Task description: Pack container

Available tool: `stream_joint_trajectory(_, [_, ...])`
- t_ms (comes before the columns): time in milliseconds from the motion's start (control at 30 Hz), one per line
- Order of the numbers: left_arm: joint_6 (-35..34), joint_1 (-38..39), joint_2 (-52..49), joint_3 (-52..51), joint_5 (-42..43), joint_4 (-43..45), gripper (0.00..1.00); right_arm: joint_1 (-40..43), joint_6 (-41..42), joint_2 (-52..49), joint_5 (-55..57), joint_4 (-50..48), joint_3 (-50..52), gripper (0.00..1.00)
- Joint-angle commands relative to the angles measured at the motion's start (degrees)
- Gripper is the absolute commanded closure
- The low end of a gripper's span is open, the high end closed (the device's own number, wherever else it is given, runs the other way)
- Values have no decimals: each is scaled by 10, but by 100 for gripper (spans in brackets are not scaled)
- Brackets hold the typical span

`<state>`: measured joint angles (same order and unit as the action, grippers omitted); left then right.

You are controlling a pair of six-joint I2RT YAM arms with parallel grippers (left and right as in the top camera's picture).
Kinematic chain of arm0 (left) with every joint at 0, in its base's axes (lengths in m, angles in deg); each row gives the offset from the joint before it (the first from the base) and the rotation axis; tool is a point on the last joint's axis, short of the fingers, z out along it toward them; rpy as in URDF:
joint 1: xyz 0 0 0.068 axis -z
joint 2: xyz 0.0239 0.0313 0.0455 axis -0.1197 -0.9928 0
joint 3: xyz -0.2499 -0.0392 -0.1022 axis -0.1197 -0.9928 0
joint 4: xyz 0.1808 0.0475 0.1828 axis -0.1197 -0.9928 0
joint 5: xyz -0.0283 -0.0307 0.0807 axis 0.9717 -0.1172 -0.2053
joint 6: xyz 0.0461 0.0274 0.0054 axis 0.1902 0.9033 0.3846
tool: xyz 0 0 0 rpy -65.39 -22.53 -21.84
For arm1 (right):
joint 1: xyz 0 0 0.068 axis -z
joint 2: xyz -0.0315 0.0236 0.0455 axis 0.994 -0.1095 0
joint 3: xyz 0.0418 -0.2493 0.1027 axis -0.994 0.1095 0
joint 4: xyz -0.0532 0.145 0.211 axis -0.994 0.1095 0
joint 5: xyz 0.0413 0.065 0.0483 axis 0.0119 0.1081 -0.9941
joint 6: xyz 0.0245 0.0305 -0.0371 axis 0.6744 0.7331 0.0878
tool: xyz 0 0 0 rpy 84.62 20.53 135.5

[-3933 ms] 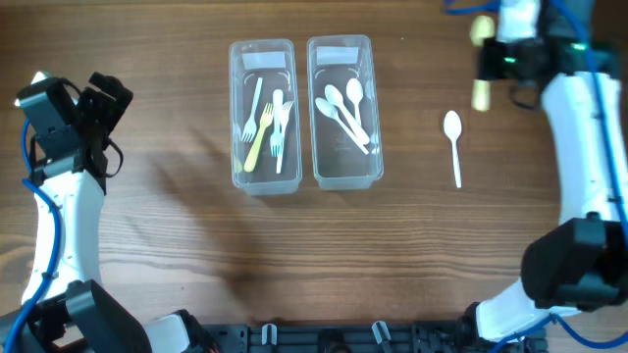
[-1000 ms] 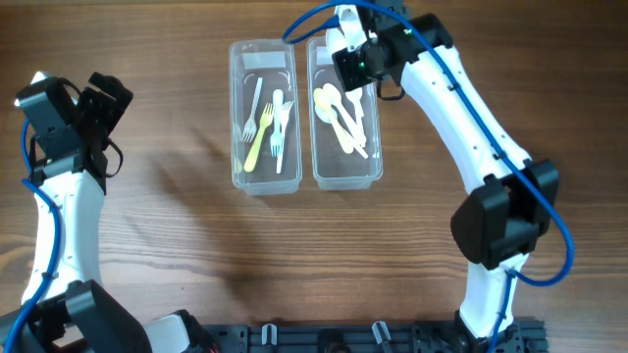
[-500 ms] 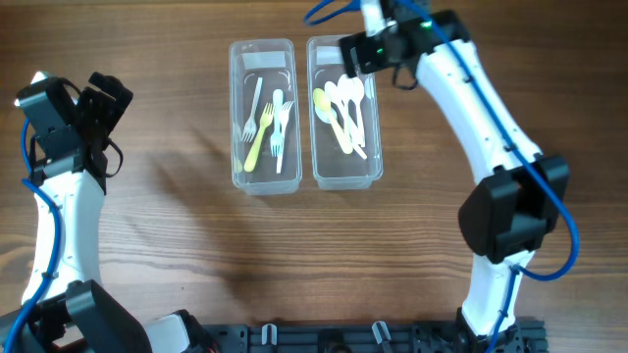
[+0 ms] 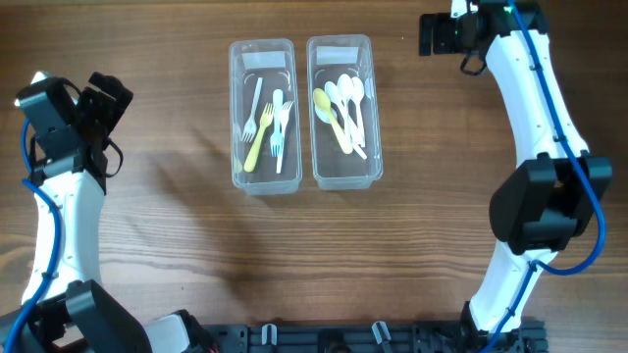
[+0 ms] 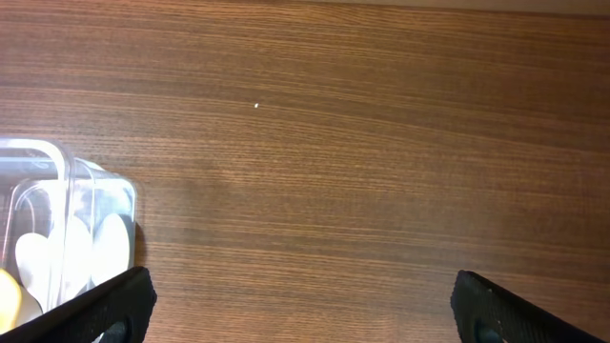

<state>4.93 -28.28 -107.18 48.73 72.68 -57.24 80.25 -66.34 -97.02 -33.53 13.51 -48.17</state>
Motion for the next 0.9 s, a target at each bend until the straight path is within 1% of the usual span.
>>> stream_joint_trajectory(0, [-4, -2, 8, 10, 1, 1, 0, -2, 8, 5, 6, -1, 0, 0])
stream_joint_trajectory(233, [-4, -2, 8, 10, 1, 1, 0, -2, 8, 7, 6, -1, 0, 0])
stream_joint_trajectory(300, [-4, -2, 8, 10, 1, 1, 0, -5, 8, 33, 6, -1, 0, 0])
stream_joint_trajectory(333, [-4, -2, 8, 10, 1, 1, 0, -6, 8, 56, 6, -1, 0, 0])
stream_joint_trajectory(433, [-4, -2, 8, 10, 1, 1, 0, -6, 1, 169, 13, 1, 0, 0])
stream_joint_trajectory(567, [-4, -2, 8, 10, 1, 1, 0, -6, -70, 293, 38, 1, 0, 0])
stream_joint_trajectory(600, [-4, -2, 8, 10, 1, 1, 0, -6, -100, 353, 38, 5, 1, 0])
stream_joint_trajectory(767, [-4, -2, 8, 10, 1, 1, 0, -6, -95, 504, 17, 50, 2, 0])
stream_joint_trajectory(867, [-4, -2, 8, 10, 1, 1, 0, -6, -85, 594, -3, 113, 4, 0])
